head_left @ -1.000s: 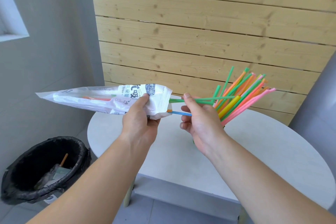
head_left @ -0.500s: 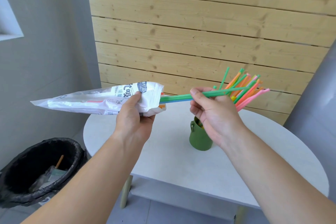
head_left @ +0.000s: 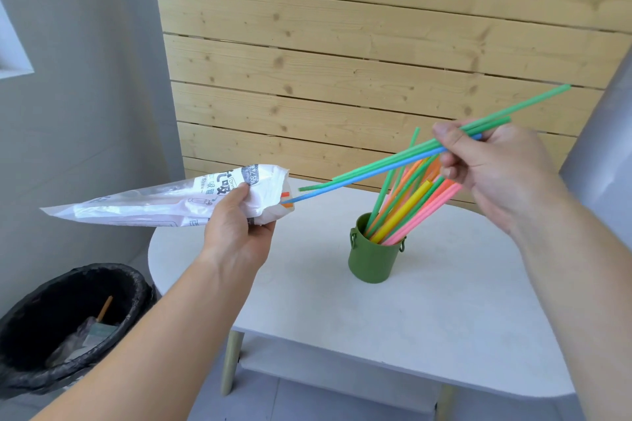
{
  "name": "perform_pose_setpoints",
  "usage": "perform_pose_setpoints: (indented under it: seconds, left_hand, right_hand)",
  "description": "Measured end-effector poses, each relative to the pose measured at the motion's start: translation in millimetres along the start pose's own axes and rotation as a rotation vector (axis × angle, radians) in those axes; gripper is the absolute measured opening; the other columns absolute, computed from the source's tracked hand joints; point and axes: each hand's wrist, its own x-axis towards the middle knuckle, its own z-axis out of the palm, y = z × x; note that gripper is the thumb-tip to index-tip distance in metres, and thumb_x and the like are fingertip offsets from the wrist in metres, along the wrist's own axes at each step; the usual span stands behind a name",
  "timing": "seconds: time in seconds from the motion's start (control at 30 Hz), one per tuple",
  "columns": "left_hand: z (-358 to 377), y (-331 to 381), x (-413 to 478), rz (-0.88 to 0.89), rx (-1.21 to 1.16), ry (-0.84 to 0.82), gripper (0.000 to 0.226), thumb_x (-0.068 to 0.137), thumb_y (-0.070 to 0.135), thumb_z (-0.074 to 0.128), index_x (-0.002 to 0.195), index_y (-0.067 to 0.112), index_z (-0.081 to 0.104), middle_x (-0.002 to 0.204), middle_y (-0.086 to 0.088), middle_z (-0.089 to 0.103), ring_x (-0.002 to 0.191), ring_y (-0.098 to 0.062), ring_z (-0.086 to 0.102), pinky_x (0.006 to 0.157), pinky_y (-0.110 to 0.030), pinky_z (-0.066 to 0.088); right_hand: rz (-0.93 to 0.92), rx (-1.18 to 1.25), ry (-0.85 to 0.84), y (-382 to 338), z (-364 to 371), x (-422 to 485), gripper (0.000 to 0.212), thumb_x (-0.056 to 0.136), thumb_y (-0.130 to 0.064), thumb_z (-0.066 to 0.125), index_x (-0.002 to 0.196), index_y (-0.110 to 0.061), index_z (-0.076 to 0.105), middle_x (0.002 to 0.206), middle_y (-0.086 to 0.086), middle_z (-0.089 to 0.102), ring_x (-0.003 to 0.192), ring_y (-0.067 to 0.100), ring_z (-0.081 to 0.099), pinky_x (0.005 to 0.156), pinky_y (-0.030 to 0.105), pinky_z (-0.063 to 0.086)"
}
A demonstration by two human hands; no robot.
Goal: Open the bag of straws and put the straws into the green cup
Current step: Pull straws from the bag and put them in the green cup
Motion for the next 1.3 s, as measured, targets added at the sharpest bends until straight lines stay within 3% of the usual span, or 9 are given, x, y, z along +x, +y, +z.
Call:
perform_pose_setpoints:
  seconds: [0.43, 0.57, 0.7, 0.8, 0.93, 1.0, 1.07, 1.17, 1.3]
  left_hand:
    - [-2, -11, 4, -0.002, 0.025, -0.043, 0.01, 0.097, 0.006, 0.063, 0.106, 0.009, 0.066, 0.068, -0.001, 0.078, 0.063, -0.015, 0.077, 0.055, -0.027, 0.061]
    - [-2, -11, 5, 0.022, 0.044, -0.061, 0.017, 0.098, 0.006, 0.062, 0.115, 0.006, 0.066, 0.076, -0.005, 0.079, 0.066, -0.02, 0.078, 0.084, -0.036, 0.057]
    - [-3, -12, 5, 0.004, 0.079, -0.069, 0.016, 0.099, 0.006, 0.061, 0.114, 0.004, 0.064, 0.089, -0.007, 0.078, 0.081, -0.022, 0.077, 0.062, -0.032, 0.062]
    - [-3, -12, 4, -0.002, 0.082, -0.044, 0.028, 0.098, 0.008, 0.062, 0.125, 0.002, 0.062, 0.11, -0.011, 0.075, 0.099, -0.025, 0.076, 0.068, -0.037, 0.065]
    - [-2, -11, 4, -0.012, 0.069, -0.056, 0.016, 0.098, 0.008, 0.063, 0.113, 0.006, 0.066, 0.095, -0.008, 0.077, 0.071, -0.019, 0.078, 0.062, -0.034, 0.064]
    - [-3, -11, 5, -0.009, 0.066, -0.056, 0.014, 0.098, 0.008, 0.063, 0.111, 0.006, 0.067, 0.085, -0.007, 0.079, 0.069, -0.02, 0.078, 0.059, -0.034, 0.064]
    - [-3, -12, 5, -0.005, 0.083, -0.057, 0.019, 0.098, 0.008, 0.063, 0.116, 0.004, 0.066, 0.092, -0.009, 0.08, 0.081, -0.024, 0.079, 0.065, -0.037, 0.065]
    - [-2, -13, 3, -0.004, 0.108, -0.076, 0.035, 0.099, 0.009, 0.061, 0.132, -0.002, 0.06, 0.126, -0.019, 0.072, 0.116, -0.033, 0.071, 0.098, -0.046, 0.057]
    - [-2, -11, 5, 0.0, 0.089, -0.082, 0.039, 0.099, 0.009, 0.061, 0.136, -0.002, 0.058, 0.133, -0.019, 0.069, 0.121, -0.033, 0.068, 0.097, -0.047, 0.057]
  right_hand:
    - [-0.132, -0.48, 0.005, -35, -39, 6, 0.012, 0.086, -0.024, 0.08, 0.077, -0.019, 0.074, 0.046, -0.007, 0.065, 0.038, 0.005, 0.057, 0.046, 0.014, 0.052]
    - [-0.149, -0.635, -0.027, -36, -33, 2, 0.013, 0.086, -0.025, 0.08, 0.077, -0.017, 0.074, 0.049, -0.007, 0.069, 0.038, 0.004, 0.061, 0.044, 0.015, 0.049]
    - [-0.109, -0.725, -0.061, -22, -14, -2, 0.011, 0.086, -0.022, 0.078, 0.077, -0.017, 0.074, 0.051, -0.007, 0.07, 0.038, 0.004, 0.064, 0.041, 0.016, 0.049]
    - [-0.073, -0.763, -0.069, -3, 4, -4, 0.013, 0.086, -0.021, 0.078, 0.075, -0.016, 0.073, 0.05, 0.0, 0.069, 0.04, 0.006, 0.066, 0.038, 0.013, 0.046]
    - [-0.069, -0.776, -0.055, 18, 21, -4, 0.014, 0.087, -0.025, 0.076, 0.078, -0.014, 0.073, 0.058, 0.001, 0.072, 0.043, 0.007, 0.068, 0.04, 0.014, 0.047]
    - [-0.075, -0.737, -0.027, 26, 28, -2, 0.014, 0.087, -0.025, 0.076, 0.078, -0.016, 0.072, 0.055, -0.002, 0.069, 0.04, 0.005, 0.066, 0.04, 0.014, 0.048]
    - [-0.064, -0.67, 0.026, 33, 31, 1, 0.012, 0.087, -0.023, 0.077, 0.081, -0.015, 0.07, 0.054, -0.002, 0.068, 0.037, 0.005, 0.064, 0.037, 0.012, 0.045]
    - [-0.058, -0.632, 0.101, 42, 30, 4, 0.014, 0.085, -0.024, 0.078, 0.083, -0.013, 0.069, 0.054, -0.001, 0.067, 0.034, 0.005, 0.061, 0.037, 0.015, 0.044]
    - [-0.051, -0.637, 0.148, 46, 28, 9, 0.02, 0.08, -0.027, 0.081, 0.081, -0.012, 0.068, 0.056, 0.003, 0.067, 0.029, 0.005, 0.057, 0.036, 0.018, 0.044]
